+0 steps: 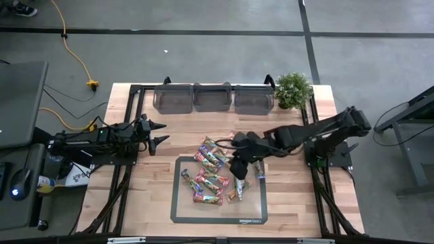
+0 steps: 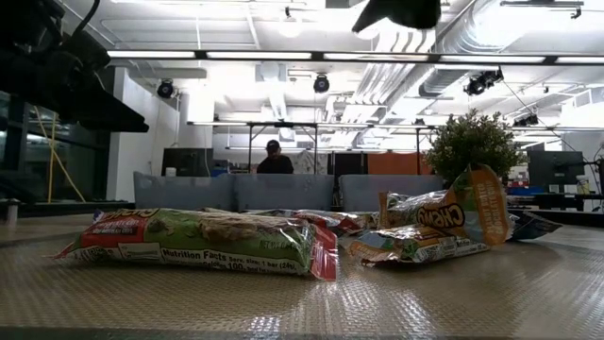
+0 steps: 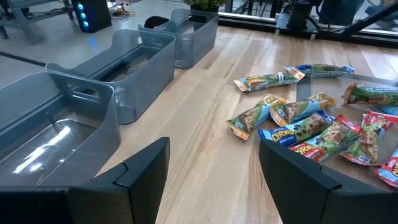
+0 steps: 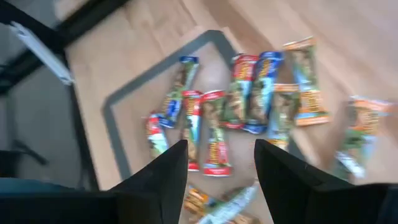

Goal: Pick and place Granola Bars by type
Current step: Put the yellow granola bar into the right black bin

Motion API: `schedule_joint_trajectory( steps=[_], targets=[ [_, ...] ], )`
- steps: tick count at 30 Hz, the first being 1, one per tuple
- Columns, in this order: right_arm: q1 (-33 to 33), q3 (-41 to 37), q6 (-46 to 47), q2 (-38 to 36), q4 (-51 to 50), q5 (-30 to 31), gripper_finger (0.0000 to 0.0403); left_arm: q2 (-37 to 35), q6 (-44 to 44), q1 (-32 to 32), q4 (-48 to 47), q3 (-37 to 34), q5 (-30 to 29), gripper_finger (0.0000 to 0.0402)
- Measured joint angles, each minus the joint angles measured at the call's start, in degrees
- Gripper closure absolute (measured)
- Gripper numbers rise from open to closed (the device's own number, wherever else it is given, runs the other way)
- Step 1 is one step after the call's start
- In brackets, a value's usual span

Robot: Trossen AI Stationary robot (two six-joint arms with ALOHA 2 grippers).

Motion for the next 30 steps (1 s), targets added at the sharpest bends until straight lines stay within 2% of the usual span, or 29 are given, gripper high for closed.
schedule_joint_trajectory(
  steps=[3,7,10,13,16,20,25,30],
  targets=[
    [0.1,10.6,0.4,6.2,-12.4,-0.2,0.0233,0.0,0.0,0.0,0.0,0.0,0.0,0.0159],
    [0.1,24.2,6.5,17.2,-29.7,-4.0,0.0233,0.0,0.0,0.0,0.0,0.0,0.0,0.0159],
    [0.1,32.5,11.7,24.6,-37.6,-7.0,0.0233,0.0,0.0,0.0,0.0,0.0,0.0,0.0159],
    [0.2,37.0,14.5,29.8,-42.9,-8.5,0.0233,0.0,0.0,0.0,0.0,0.0,0.0,0.0159],
    [0.4,37.5,17.2,32.1,-44.7,-8.3,0.0233,0.0,0.0,0.0,0.0,0.0,0.1,0.0159],
    [0.4,34.3,23.0,31.9,-45.0,-7.7,0.0233,0.0,0.0,0.0,0.0,0.0,0.1,0.0159],
    [0.4,29.6,29.3,31.2,-43.1,-5.8,0.0233,0.0,0.0,0.0,0.0,0.0,0.1,0.0159],
    [1.2,27.9,32.1,31.2,-41.0,-3.8,0.0233,0.0,0.0,0.0,0.0,0.0,0.1,0.0159]
  ],
)
